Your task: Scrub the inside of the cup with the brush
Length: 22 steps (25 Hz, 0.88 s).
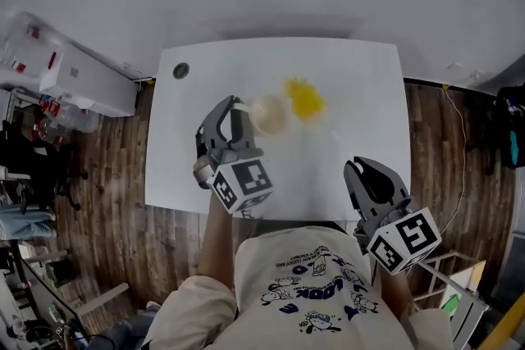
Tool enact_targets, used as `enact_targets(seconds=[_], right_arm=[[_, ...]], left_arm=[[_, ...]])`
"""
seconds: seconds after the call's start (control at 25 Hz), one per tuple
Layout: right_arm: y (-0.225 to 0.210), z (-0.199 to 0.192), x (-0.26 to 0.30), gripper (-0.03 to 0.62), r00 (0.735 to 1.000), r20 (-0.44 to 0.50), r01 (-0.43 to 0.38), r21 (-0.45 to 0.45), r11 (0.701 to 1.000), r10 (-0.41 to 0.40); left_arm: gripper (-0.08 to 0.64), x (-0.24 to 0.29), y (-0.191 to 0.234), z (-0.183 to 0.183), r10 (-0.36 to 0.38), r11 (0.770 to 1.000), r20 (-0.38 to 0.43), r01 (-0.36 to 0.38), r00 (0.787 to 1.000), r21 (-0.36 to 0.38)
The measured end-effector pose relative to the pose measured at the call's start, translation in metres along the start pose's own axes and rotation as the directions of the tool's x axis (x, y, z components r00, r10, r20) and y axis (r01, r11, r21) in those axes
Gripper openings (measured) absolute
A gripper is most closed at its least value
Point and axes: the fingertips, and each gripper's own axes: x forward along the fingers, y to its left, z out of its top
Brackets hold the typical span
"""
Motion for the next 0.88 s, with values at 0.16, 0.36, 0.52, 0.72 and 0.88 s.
enact_targets(seconds=[0.16, 0.36, 0.52, 0.72, 0.88], right_arm=[[0.011, 0.001, -0.009, 0.048, 0.999, -0.007, -0.046, -0.022, 0.999, 0.046], [0.025, 0.000, -0.012, 0.048, 0.995, -0.024, -0.097, -0.033, 0.995, 0.096], [0.029, -0.004, -0.015, 0.048, 0.993, -0.035, -0.112, -0.046, 0.993, 0.111], [0.034, -0.015, -0.018, 0.048, 0.989, -0.073, -0.130, -0.056, 0.990, 0.125], [0.035, -0.019, -0.019, 0.048, 0.987, -0.105, -0.134, -0.091, 0.987, 0.124]], left_arm=[[0.034, -0.008, 0.001, 0.004, 0.004, 0.999, 0.001, -0.004, 1.000, 0.041], [0.034, -0.013, 0.005, 0.006, 0.009, 0.998, -0.006, -0.009, 1.000, 0.070], [0.034, -0.015, 0.003, 0.008, 0.014, 0.994, -0.015, -0.012, 1.000, 0.109], [0.034, -0.020, -0.002, 0.013, -0.005, 0.991, -0.007, 0.006, 1.000, 0.132], [0.034, -0.022, -0.006, 0.013, -0.026, 0.986, -0.007, 0.027, 1.000, 0.164]])
